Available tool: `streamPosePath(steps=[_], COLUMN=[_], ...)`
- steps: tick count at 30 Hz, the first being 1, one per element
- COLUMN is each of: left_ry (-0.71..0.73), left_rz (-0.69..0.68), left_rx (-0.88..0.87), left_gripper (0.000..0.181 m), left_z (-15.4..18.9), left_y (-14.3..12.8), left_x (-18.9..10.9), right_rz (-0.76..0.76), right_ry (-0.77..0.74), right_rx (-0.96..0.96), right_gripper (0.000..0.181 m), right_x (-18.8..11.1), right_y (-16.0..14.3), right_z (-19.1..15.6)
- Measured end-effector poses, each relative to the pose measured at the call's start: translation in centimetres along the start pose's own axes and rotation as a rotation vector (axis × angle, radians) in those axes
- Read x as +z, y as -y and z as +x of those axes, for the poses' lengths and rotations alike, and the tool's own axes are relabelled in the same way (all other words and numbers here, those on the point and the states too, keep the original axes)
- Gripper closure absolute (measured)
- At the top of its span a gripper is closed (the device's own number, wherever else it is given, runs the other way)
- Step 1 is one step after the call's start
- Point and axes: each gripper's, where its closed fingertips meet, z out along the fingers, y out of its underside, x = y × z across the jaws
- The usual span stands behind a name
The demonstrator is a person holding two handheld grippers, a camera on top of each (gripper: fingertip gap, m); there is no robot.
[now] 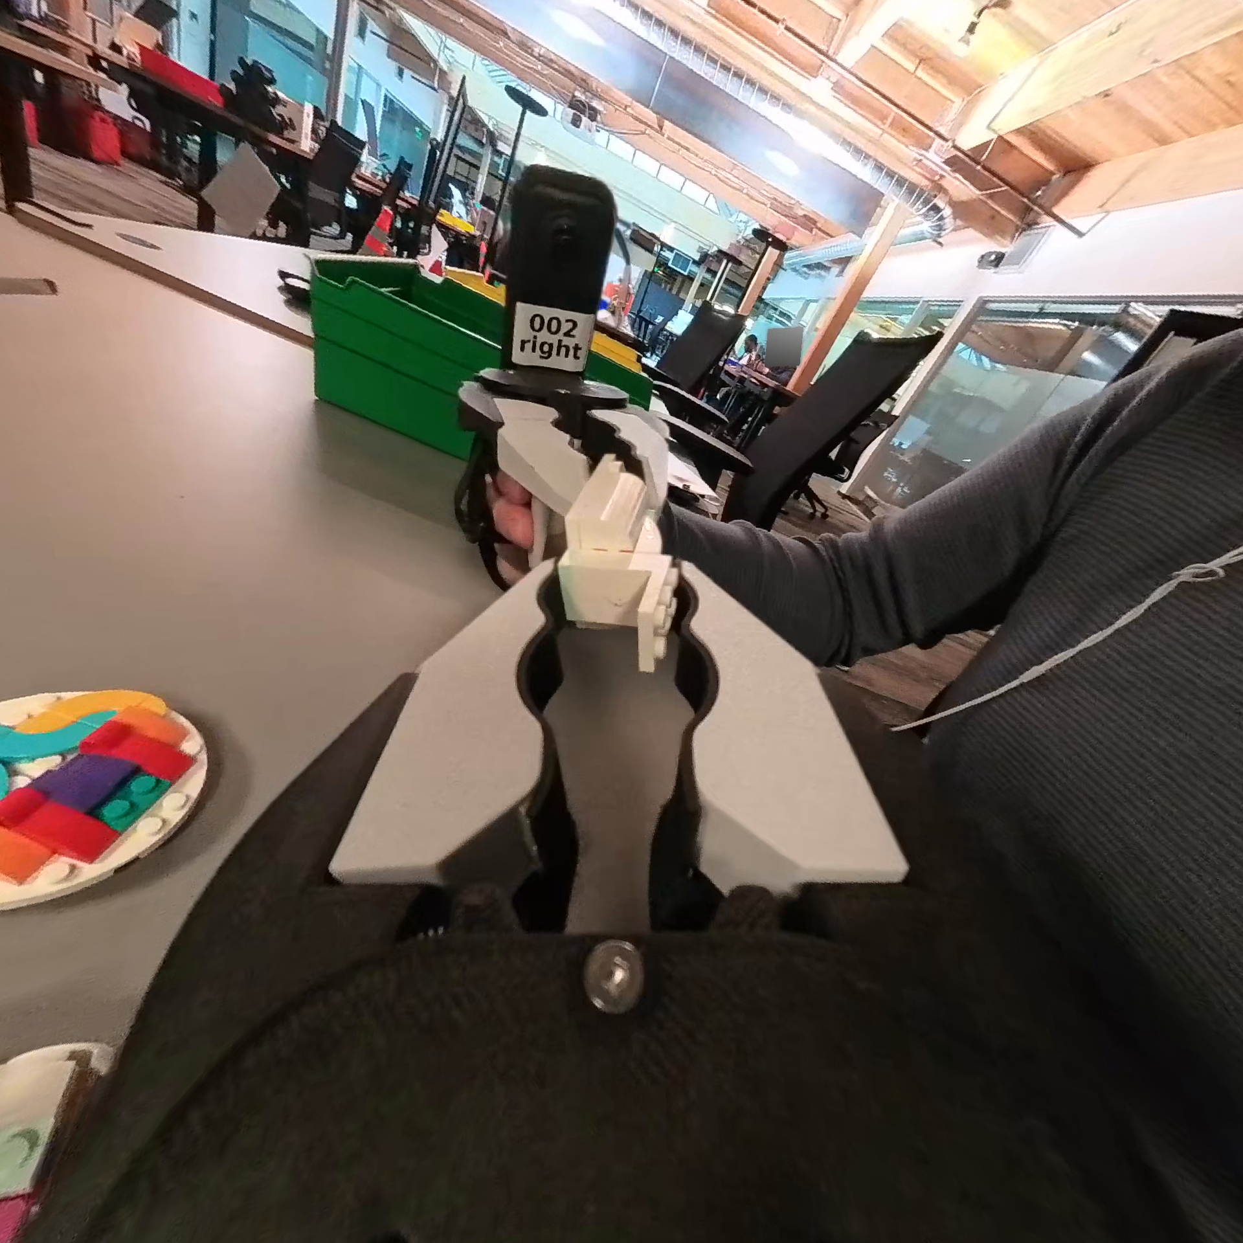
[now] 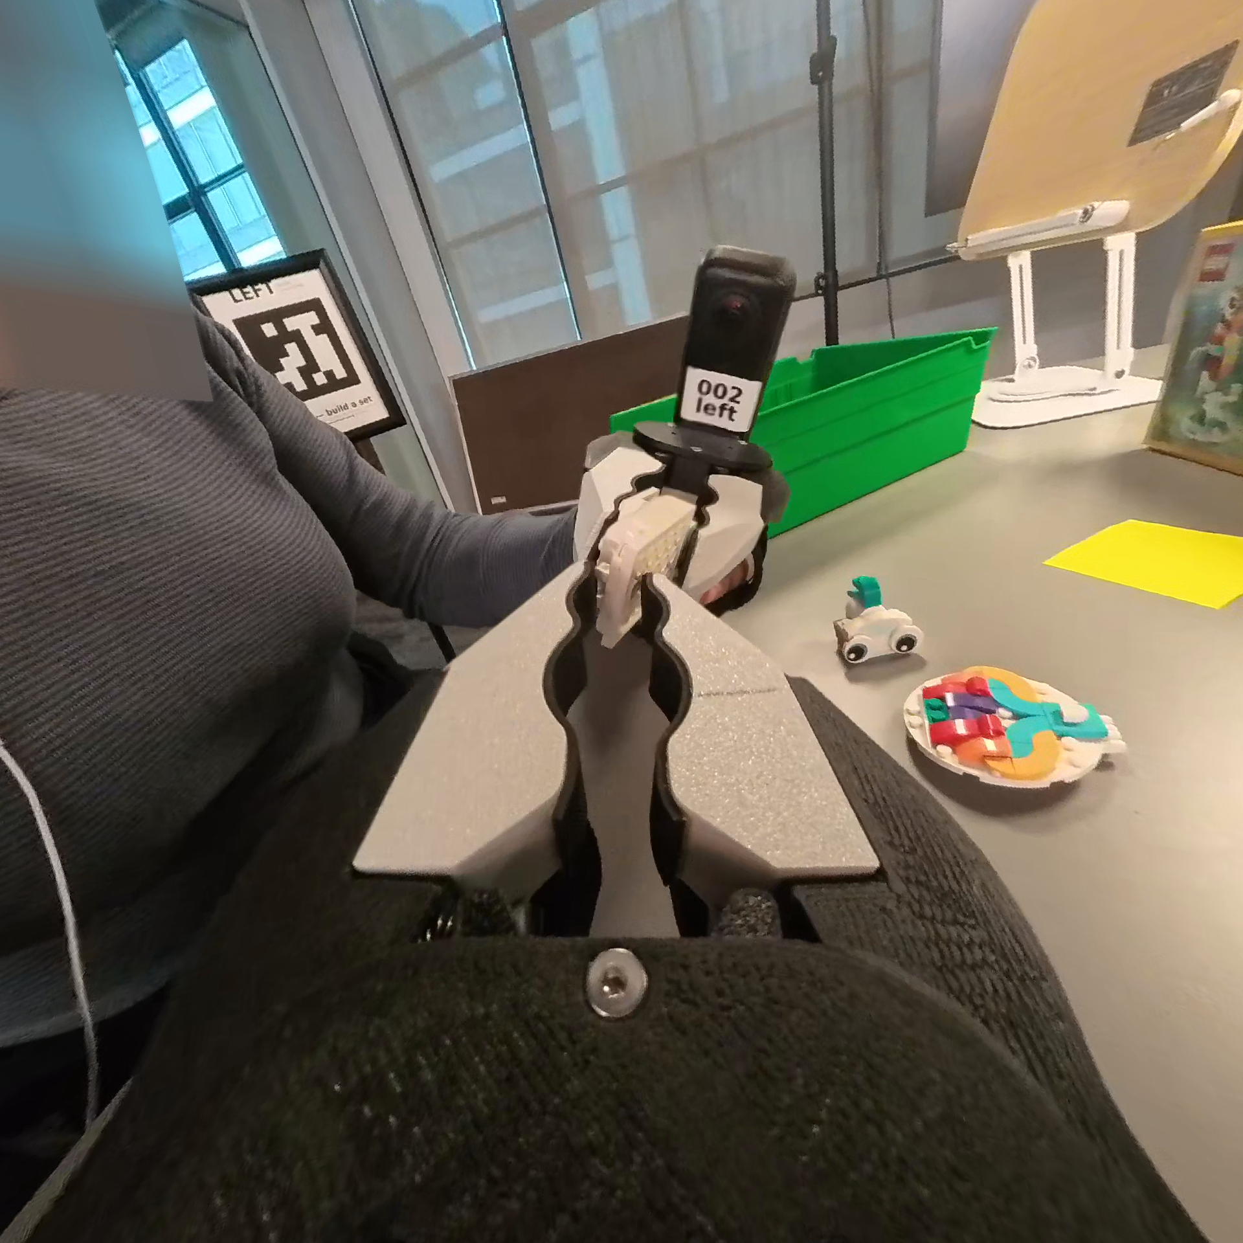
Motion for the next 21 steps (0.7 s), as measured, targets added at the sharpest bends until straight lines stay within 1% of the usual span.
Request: streamPosePath(steps=[5, 9, 11, 14, 15, 16, 17, 19, 20, 21], left_ry=[-0.058, -0.097, -0.088, 0.028, 0.062, 0.098, 0.148, 0.193, 0.195, 0.192], left_rz=[-0.03, -0.021, -0.015, 0.031, 0.034, 0.044, 0.05, 0.022, 0.02, 0.013], left_rx=[-0.059, -0.075, -0.081, -0.061, -0.081, -0.11, -0.138, -0.159, -0.147, -0.131], left_gripper=[0.151, 0.151, 0.151, 0.152, 0.152, 0.152, 0.152, 0.152, 0.152, 0.152], left_z=[0.3, 0.8, 0.4, -1.5, -2.2, -2.9, -3.9, -4.7, -4.7, -4.5], left_y=[-0.6, -0.5, -0.5, 0.0, 0.0, 0.1, 0.0, -0.6, -0.6, -0.6], left_x=[-0.2, -0.2, -0.4, -0.6, -0.6, -0.8, -0.9, -1.1, -0.9, -0.8], right_rz=[-0.023, -0.016, -0.028, -0.038, -0.038, -0.041, -0.069, -0.193, -0.239, -0.264], right_ry=[0.025, 0.05, 0.022, -0.099, -0.158, -0.23, -0.315, -0.437, -0.474, -0.487], right_rx=[0.0, 0.014, 0.022, 0.026, 0.007, -0.042, -0.12, -0.301, -0.349, -0.358], right_gripper=[0.171, 0.171, 0.171, 0.171, 0.17, 0.157, 0.138, 0.131, 0.13, 0.13], right_x=[0.2, 0.3, 0.4, 0.2, 0.0, -0.1, -0.4, -0.5, -0.4, -0.2], right_y=[-0.5, -0.4, -0.6, -0.7, -0.7, -0.5, -0.5, -1.3, -1.7, -2.0], right_z=[-0.3, -0.7, -0.3, 1.6, 2.4, 3.2, 4.0, 4.8, 5.0, 5.1])
